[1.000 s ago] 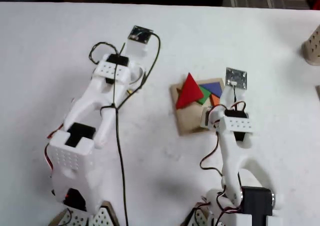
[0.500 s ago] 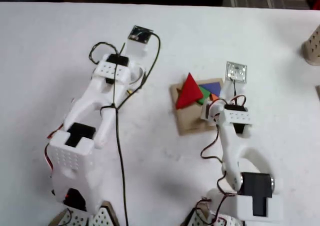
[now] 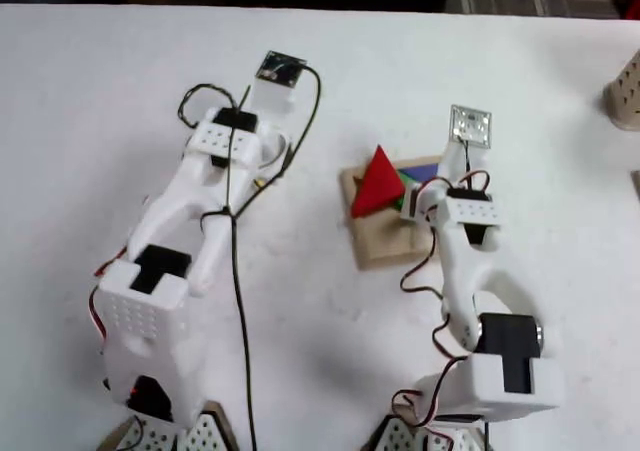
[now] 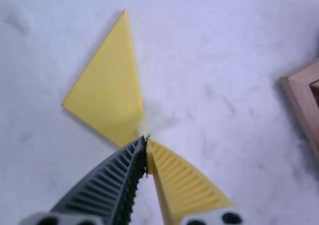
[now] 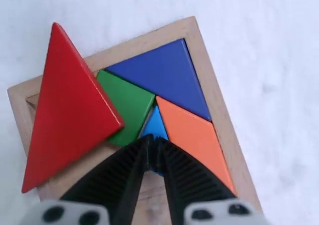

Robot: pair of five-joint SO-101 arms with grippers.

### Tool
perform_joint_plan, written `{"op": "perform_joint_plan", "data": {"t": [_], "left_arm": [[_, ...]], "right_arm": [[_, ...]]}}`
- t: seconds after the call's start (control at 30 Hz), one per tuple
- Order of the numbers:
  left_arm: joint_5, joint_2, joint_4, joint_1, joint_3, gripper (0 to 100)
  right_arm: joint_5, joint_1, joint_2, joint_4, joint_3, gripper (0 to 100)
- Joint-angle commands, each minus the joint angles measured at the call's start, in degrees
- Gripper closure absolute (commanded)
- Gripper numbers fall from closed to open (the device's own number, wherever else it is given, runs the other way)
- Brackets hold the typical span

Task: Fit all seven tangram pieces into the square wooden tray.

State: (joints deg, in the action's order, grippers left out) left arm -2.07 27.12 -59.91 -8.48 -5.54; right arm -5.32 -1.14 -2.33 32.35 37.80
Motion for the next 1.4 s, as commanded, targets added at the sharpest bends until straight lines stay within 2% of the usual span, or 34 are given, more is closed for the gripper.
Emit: {"op": "perform_joint_plan", "data": {"t": [0.0, 0.2, 0.33, 0.53, 0.7, 0.97, 1.2, 1.37], "left_arm": [[-0.26, -0.57, -0.26, -0.31, -2.02, 97], [-0.18, -0.57, -0.18, -0.31, -2.02, 97], [-0.18, -0.57, 0.88, 0.13, -2.11, 97], [-0.44, -0.92, 2.29, 2.07, -2.11, 97], [-0.53, -1.01, 2.29, 2.33, -2.11, 97], [-0.26, -1.01, 2.37, 2.24, -2.11, 97], [-0.26, -0.66, 3.08, 2.15, -2.11, 97], [-0.26, -0.66, 3.08, 2.15, -2.11, 97]], "right_arm": [[0.18, 0.48, -0.04, -0.66, -2.37, 98.1], [0.18, 1.36, 2.59, 2.77, -5.63, 98.1], [-3.60, 2.07, 6.64, 6.20, -7.56, 97.8], [-4.57, 9.89, 8.22, 5.85, -9.23, 97.8], [-4.57, 14.20, 0.75, 3.91, -15.74, 98.0], [-4.04, 12.88, -14.73, 6.02, -26.64, 98.1], [-1.32, 12.88, -14.02, 12.97, -26.29, 98.1], [-1.49, 12.88, -10.15, 13.58, -22.95, 98.1]]}}
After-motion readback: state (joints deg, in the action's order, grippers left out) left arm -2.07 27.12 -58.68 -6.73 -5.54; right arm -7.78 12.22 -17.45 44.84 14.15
